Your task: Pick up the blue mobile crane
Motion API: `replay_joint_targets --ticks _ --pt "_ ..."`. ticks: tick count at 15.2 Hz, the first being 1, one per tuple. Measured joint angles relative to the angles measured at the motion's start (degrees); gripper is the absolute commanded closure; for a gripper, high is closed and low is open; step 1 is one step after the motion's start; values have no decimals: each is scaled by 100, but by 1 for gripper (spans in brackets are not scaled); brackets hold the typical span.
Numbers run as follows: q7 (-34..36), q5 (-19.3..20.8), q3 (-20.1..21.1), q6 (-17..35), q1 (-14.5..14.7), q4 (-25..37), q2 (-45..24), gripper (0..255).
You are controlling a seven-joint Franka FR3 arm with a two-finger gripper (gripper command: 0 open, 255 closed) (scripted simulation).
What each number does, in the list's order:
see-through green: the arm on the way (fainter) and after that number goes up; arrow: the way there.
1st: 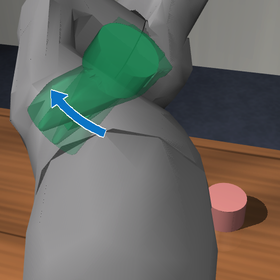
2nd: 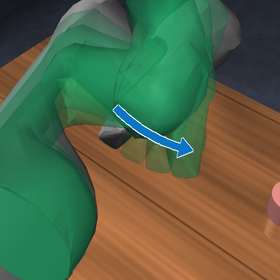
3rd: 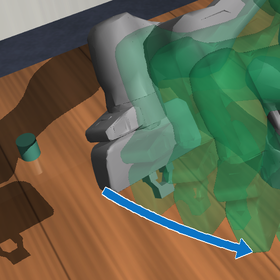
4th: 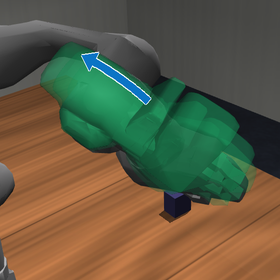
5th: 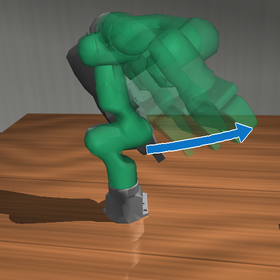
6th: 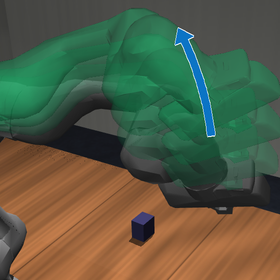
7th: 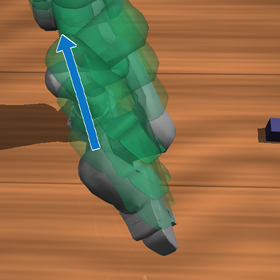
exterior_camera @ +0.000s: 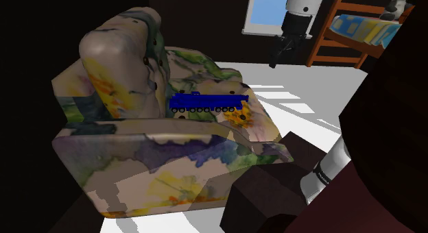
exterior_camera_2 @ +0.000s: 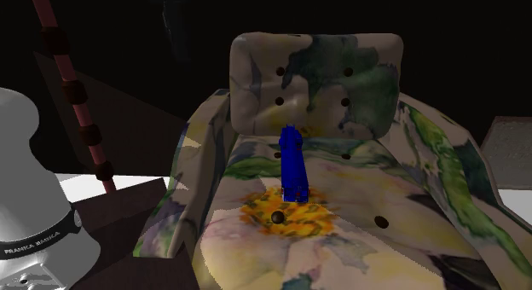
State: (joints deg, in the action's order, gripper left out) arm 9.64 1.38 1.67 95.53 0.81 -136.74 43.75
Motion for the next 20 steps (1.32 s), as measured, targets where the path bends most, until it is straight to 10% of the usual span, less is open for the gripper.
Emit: replay_joint_targets --ticks 20 --pt "-3430 -33 -1044 2738 591 939 -3548 0"
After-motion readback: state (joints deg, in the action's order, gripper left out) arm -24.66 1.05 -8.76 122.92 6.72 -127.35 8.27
